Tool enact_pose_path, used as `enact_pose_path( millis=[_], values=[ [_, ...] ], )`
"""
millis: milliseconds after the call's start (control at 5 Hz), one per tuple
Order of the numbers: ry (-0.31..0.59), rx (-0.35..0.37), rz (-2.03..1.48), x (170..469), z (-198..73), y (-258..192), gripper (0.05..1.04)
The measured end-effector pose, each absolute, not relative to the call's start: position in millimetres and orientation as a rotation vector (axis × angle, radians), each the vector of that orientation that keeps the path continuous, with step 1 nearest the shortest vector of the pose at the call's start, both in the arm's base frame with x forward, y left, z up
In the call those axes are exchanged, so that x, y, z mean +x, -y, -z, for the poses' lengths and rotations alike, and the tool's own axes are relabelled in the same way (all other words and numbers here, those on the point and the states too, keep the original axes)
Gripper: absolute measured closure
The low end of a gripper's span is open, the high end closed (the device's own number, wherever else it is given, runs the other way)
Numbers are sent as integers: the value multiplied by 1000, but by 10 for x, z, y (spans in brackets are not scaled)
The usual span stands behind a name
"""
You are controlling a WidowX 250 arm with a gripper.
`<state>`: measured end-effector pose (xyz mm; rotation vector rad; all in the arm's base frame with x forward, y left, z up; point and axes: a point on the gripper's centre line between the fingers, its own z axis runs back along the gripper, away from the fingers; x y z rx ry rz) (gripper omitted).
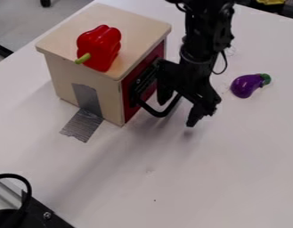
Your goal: Open the drawer
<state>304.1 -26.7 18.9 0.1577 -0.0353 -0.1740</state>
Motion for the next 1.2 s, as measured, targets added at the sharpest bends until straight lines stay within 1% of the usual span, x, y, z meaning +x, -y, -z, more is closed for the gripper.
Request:
enact_pose_path(
  millis=[200,400,600,800,1000,1200],
  values=[
    [19,152,171,3040,-119,278,410],
    [16,131,150,3035,-120,311,697],
    [7,102,116,3037,-136,368,888],
    [11,68,101,3067,-194,538,940],
    [13,51,131,3113,-232,873,940],
    [11,42,130,3137,-229,1028,914]
  ],
)
